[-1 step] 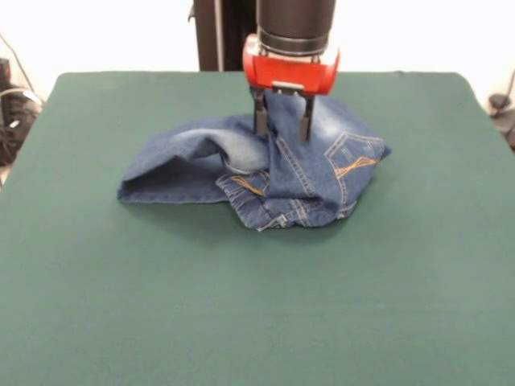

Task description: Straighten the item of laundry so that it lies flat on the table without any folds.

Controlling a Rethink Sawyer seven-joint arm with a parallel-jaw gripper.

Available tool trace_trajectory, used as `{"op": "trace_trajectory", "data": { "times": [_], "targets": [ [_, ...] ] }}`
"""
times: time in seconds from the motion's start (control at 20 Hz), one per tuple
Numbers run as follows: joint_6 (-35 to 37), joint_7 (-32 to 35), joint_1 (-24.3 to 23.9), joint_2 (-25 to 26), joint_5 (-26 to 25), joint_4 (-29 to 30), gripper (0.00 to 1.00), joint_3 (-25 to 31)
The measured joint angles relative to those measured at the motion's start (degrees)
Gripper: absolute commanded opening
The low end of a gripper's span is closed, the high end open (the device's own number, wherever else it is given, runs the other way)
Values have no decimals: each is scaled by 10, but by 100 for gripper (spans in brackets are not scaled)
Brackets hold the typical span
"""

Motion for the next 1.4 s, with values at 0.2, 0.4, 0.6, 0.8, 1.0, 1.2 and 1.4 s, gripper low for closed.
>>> {"op": "trace_trajectory", "data": {
  "times": [0.2, 0.4, 0.6, 0.8, 1.0, 1.2, 1.4],
  "targets": [
    [-15, 0, 6, 15, 0, 0, 100, 0],
    [-20, 0, 11, 27, -1, 0, 100, -1],
    [-20, 0, 12, 37, -1, 0, 100, -1],
    [-20, 0, 12, 43, -1, 0, 100, -1],
    [-20, 0, 11, 46, -1, 0, 100, -1],
    [-20, 0, 11, 47, -1, 0, 100, -1],
    [-20, 0, 11, 47, -1, 0, 100, -1]
  ]
}}
